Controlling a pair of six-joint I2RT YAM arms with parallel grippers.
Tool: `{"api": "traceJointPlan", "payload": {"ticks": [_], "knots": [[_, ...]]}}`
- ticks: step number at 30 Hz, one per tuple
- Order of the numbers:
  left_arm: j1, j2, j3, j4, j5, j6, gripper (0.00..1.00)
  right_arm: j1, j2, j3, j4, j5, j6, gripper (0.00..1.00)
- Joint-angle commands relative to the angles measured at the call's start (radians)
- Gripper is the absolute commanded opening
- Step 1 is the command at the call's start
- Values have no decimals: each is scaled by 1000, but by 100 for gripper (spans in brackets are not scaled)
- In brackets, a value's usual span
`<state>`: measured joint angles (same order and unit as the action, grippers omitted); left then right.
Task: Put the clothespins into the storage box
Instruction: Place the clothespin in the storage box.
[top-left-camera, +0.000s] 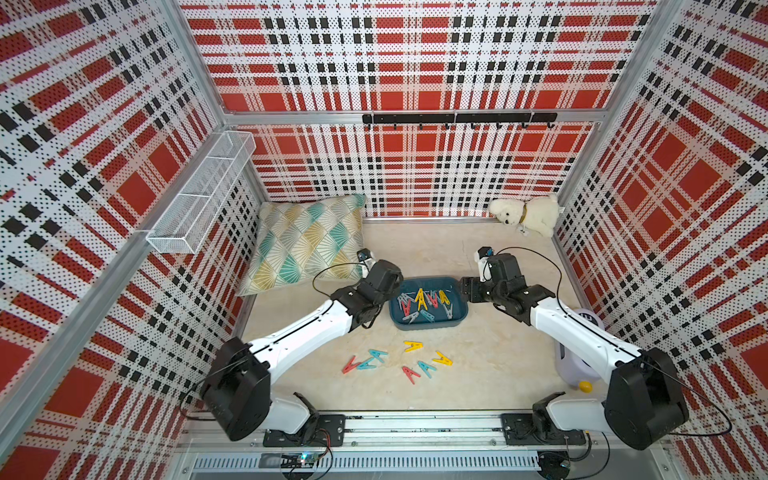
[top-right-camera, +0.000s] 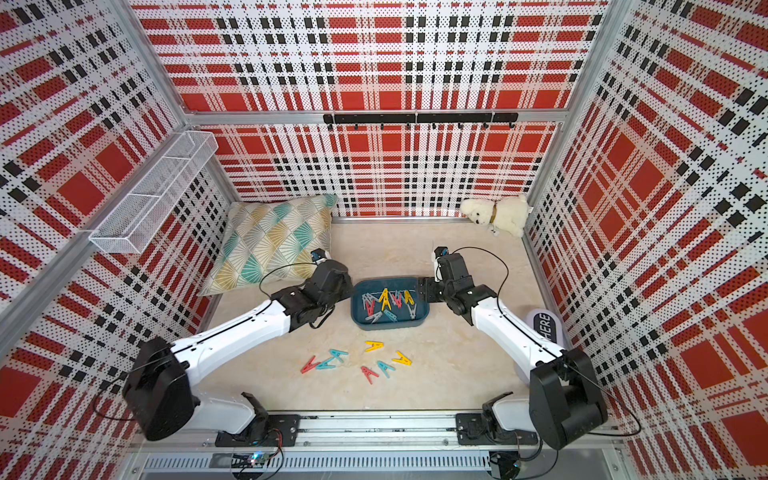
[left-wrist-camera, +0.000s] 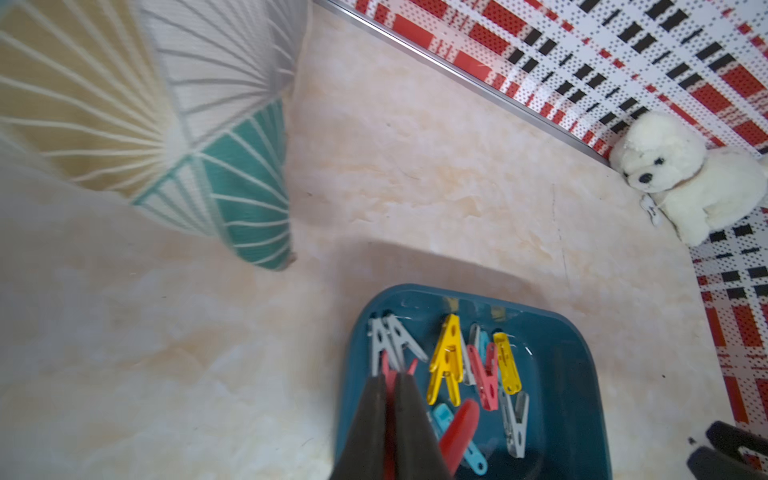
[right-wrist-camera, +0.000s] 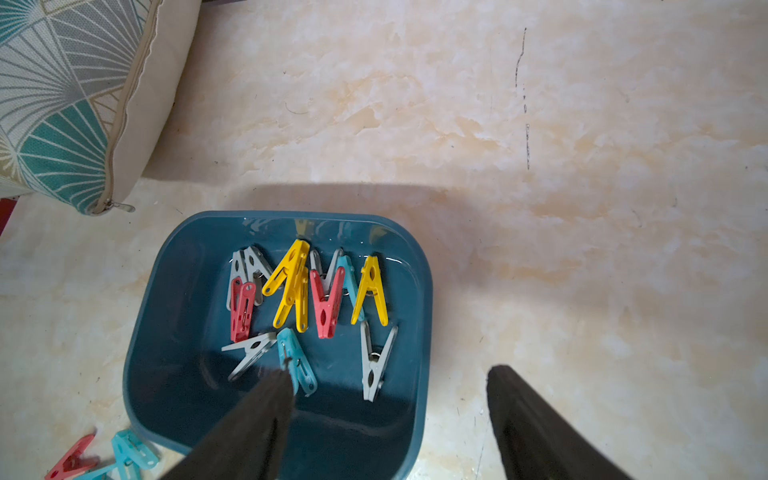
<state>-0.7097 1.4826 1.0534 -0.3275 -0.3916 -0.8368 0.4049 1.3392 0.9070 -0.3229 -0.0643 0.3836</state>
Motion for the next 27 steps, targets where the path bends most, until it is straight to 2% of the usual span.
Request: {"api": "traceJointPlan", "payload": {"ticks": [1, 6, 12, 21, 27], "knots": [[-28, 120, 70, 51, 52, 50, 1, 8, -8, 26, 2, 12, 11, 81], [-33, 277, 141, 50, 77, 70, 1, 8, -24, 20, -7, 21, 10, 81], [-18, 400, 173, 43, 72, 87, 1, 8, -39, 10, -18, 23, 6, 81], [22, 434, 145, 41, 37, 106, 0, 8, -25, 1, -4, 21, 8, 81], [23, 489, 196, -7, 0, 115, 4, 8, -27, 0, 2, 14, 13, 81]]}}
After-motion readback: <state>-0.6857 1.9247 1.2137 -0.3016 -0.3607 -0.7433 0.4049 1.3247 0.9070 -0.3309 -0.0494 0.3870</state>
